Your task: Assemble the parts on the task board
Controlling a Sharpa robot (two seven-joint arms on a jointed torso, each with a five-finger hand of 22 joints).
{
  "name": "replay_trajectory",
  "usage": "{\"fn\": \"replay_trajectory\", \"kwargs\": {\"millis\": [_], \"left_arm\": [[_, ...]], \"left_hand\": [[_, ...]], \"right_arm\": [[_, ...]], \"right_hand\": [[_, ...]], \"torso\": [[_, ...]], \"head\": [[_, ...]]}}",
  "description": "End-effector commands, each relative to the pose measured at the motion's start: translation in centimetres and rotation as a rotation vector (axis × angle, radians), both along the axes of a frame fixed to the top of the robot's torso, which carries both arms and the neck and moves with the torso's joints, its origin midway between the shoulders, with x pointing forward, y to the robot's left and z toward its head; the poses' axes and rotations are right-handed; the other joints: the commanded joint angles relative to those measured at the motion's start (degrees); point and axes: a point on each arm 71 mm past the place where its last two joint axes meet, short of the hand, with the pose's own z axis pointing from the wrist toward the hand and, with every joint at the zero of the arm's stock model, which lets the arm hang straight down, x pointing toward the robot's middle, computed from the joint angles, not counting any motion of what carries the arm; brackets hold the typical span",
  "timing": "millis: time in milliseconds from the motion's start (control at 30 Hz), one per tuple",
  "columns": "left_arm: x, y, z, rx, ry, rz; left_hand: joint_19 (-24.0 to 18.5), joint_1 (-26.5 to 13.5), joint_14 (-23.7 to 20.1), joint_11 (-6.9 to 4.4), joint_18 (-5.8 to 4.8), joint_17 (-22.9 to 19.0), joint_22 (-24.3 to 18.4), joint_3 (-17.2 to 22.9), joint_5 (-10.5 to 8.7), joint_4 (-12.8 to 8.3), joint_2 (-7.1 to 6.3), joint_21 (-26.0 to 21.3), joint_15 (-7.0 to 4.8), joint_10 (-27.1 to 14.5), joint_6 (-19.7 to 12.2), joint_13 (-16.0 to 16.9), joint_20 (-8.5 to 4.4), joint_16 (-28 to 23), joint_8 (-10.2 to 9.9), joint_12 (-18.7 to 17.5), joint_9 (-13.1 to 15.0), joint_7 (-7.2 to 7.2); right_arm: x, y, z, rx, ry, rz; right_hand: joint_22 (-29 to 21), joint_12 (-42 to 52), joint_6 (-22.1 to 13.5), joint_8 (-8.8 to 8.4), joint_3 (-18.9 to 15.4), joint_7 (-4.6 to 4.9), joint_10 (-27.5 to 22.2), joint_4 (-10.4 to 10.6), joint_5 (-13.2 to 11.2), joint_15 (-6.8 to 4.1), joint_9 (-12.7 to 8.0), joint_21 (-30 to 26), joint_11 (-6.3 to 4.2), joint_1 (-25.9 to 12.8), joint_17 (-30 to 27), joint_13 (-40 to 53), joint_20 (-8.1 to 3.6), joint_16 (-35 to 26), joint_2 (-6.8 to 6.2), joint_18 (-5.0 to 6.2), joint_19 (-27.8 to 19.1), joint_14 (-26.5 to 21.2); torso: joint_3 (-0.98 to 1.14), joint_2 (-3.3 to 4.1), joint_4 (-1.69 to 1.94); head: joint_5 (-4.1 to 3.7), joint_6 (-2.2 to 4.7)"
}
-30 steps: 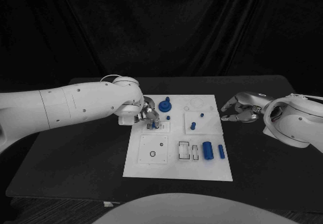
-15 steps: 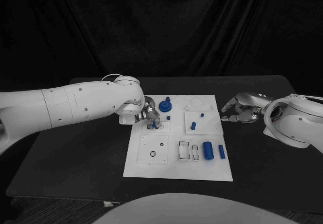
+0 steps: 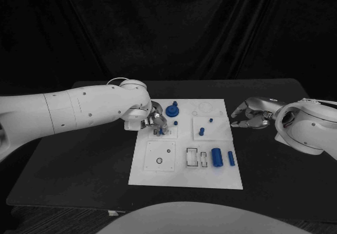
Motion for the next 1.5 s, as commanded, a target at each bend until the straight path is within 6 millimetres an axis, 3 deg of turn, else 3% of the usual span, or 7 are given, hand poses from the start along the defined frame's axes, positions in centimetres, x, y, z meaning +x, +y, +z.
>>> {"fn": "replay_trajectory", "kwargs": {"millis": [33, 467, 500, 700, 800, 1067, 1500], "left_arm": [[-0.27, -0.12, -0.23, 0.009, 0.026, -0.016], [-0.10, -0.13, -0.25, 0.007, 0.022, -0.012], [-0.07, -0.11, -0.25, 0.007, 0.021, -0.010], [0.09, 0.04, -0.24, 0.005, 0.012, 0.002], [0.23, 0.14, -0.24, 0.005, 0.007, 0.010], [0.45, 0.24, -0.24, 0.005, 0.001, 0.020], [0.56, 0.37, -0.26, 0.003, -0.001, 0.024]], "left_hand": [[0.00, 0.18, 6.16, -0.30, 0.67, 15.10, 4.79, -0.22, -0.01, -0.23, 0.26, -0.20, -0.26, 5.63, 0.28, 14.81, -0.01, 0.15, -0.02, -0.11, 0.09, -0.30], [-0.16, -0.15, 6.16, -0.23, 0.72, 15.10, 4.70, -0.86, -0.57, 0.09, 0.45, -0.45, -0.23, 5.42, 0.27, 14.62, 0.02, 0.15, -0.23, -0.31, -0.04, -0.19], [-0.28, -0.90, 6.16, -0.09, 0.71, 15.10, 4.69, -2.01, -4.40, 1.07, 0.86, -0.64, -0.12, 5.21, -0.07, 14.43, 0.16, 0.15, -0.75, -0.52, -0.35, -0.08], [-0.33, -3.20, 6.16, 0.41, 0.75, 15.10, 4.84, -7.06, -8.87, 4.74, 1.13, -0.96, 0.33, 5.08, -0.22, 14.32, 0.51, 0.15, -1.94, -0.63, -1.26, 0.49], [-0.27, -4.46, 6.16, 0.61, 0.74, 15.10, 4.99, -9.91, -9.87, 7.03, 1.09, -1.01, 0.52, 5.07, -0.11, 14.32, 0.69, 0.15, -2.38, -0.63, -1.64, 0.71], [-0.08, -5.22, 6.16, 0.69, 0.73, 15.10, 5.34, -14.52, -12.66, 10.37, 1.10, -1.06, 0.61, 5.14, 0.29, 14.38, 0.82, 0.15, -2.76, -0.56, -1.92, 0.72], [-0.05, -5.38, 6.16, 0.67, 0.74, 15.10, 5.56, -18.62, -14.02, 12.45, 0.30, -1.25, 0.60, 5.17, 0.61, 14.42, 0.83, 0.15, -2.50, -0.53, -1.38, 0.69]], "right_arm": [[-0.07, -0.07, -0.18, -0.013, 0.011, -0.011], [-0.07, -0.07, -0.21, -0.016, 0.014, -0.010], [-0.07, -0.07, -0.21, -0.016, 0.014, -0.010], [-0.06, -0.12, -0.23, -0.018, 0.016, -0.011], [-0.05, -0.13, -0.25, -0.018, 0.017, -0.010], [-0.08, -0.13, -0.35, -0.020, 0.021, -0.010], [-0.17, -0.17, -0.66, -0.024, 0.030, -0.012]], "right_hand": [[7.40, -0.04, 0.38, -0.37, 0.02, 0.09, -0.28, -0.28, 0.36, 0.45, -0.05, -0.31, 0.11, 0.48, 6.55, 1.56, -0.05, -0.23, -0.05, 1.11, -0.54, 3.11], [7.33, -0.18, 0.45, -0.40, 0.12, 0.13, -0.39, -0.45, 0.63, 0.48, -0.10, -0.63, 0.13, 0.75, 6.40, 1.42, -0.03, -0.38, -0.01, 1.15, -0.64, 3.05], [7.33, -0.18, 0.45, -0.40, 0.12, 0.13, -0.39, -0.45, 0.63, 0.48, -0.10, -0.63, 0.13, 0.75, 6.40, 1.42, -0.03, -0.38, -0.01, 1.15, -0.64, 3.05], [7.32, -0.23, 0.47, -0.43, 0.17, 0.14, -0.43, -0.53, 0.84, 0.49, -0.13, -0.73, 0.15, 0.89, 6.33, 1.37, -0.01, -0.45, 0.00, 1.16, -0.67, 3.02], [7.29, -0.27, 0.49, -0.45, 0.22, 0.16, -0.47, -0.61, 1.11, 0.50, -0.17, -0.86, 0.16, 1.02, 6.33, 1.31, 0.01, -0.46, 0.01, 1.18, -0.70, 3.01], [7.28, -0.32, 0.52, -0.53, 0.32, 0.18, -0.51, -0.76, 1.72, 0.53, -0.26, -0.99, 0.17, 1.26, 6.25, 1.25, 0.03, -0.54, 0.01, 1.18, -0.71, 2.99], [7.27, -0.39, 0.67, -0.74, 0.74, 0.22, -0.58, -1.21, 4.11, 0.54, -0.52, -1.43, 0.19, 1.95, 6.11, 1.11, 0.06, -0.66, -0.05, 1.21, -0.69, 2.96]], "torso": [[0.02, 0.01, 0.01], [-0.01, 0.00, 0.01], [-0.01, 0.01, 0.02], [0.01, -0.01, 0.04], [0.00, -0.01, 0.03], [-0.03, 0.01, 0.01], [-0.03, 0.00, 0.00]], "head": [[-0.02, -0.01], [0.02, -0.01], [-0.01, -0.01], [-0.01, -0.01], [0.02, -0.01], [0.02, -0.01], [0.15, -0.01]]}}
